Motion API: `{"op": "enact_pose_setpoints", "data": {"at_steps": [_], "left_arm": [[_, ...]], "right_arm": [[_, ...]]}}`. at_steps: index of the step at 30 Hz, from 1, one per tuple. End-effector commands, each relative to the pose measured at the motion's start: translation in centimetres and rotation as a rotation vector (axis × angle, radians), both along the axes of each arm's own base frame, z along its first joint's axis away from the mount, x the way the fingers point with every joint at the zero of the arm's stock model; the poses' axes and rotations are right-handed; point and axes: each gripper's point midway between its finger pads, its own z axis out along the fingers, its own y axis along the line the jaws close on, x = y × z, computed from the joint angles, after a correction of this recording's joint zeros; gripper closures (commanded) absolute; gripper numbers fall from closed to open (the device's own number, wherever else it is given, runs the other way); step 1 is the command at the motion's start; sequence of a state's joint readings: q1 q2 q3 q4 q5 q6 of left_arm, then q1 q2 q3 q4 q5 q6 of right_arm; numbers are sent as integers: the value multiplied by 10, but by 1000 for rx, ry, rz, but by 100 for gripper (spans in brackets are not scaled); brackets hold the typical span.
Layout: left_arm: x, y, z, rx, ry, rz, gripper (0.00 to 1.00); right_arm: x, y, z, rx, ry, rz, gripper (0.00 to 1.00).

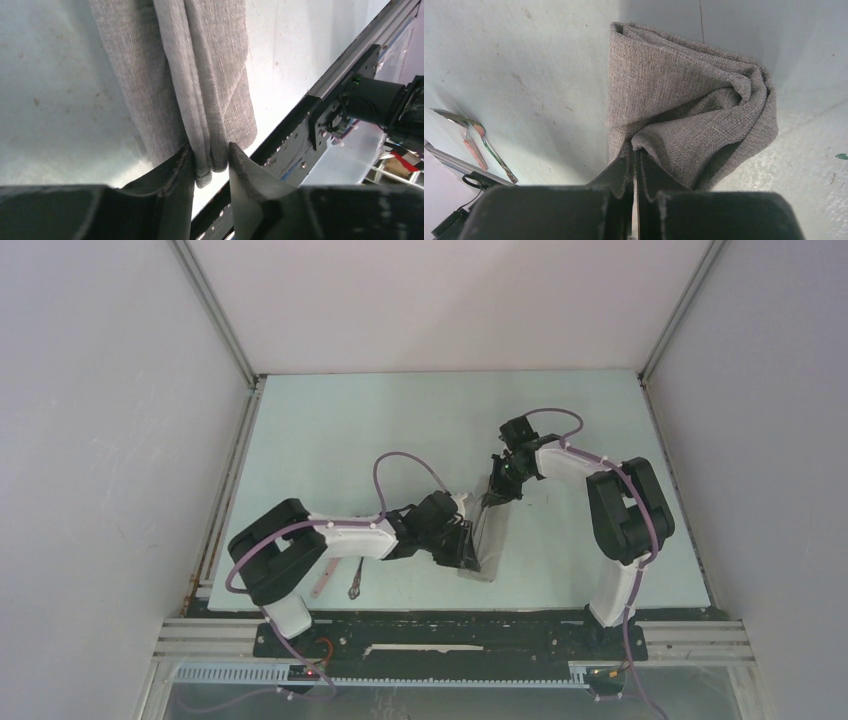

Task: Fold the napkin into a case and place the utensils inside
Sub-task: Fold the 2/3-rectangle-folded napkin at the center of the board.

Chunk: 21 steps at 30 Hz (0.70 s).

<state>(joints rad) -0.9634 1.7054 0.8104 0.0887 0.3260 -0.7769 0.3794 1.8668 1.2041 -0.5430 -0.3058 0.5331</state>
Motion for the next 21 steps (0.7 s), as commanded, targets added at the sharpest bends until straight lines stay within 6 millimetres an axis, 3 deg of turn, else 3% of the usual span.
{"op": "enact_pose_setpoints", "data": {"at_steps": [1,4,6,10,13,21], "left_arm": [[0,13,34,14,-72,-11,55],[9,19,53,42,-143,4,39],[17,23,62,100,-201,23,33],[36,25,57,234,-234,59,13],[48,15,41,291,-218,64,14],[74,14,16,375,-223,128,42]], "right_arm": [[27,7,12,11,-87,-29,100],[26,7,11,8,-85,-28,100],[26,7,11,8,-85,-26,100],[26,8,11,8,-85,-22,100],[25,9,10,9,-84,-19,100],[23,13,15,16,-94,-5,100]]}}
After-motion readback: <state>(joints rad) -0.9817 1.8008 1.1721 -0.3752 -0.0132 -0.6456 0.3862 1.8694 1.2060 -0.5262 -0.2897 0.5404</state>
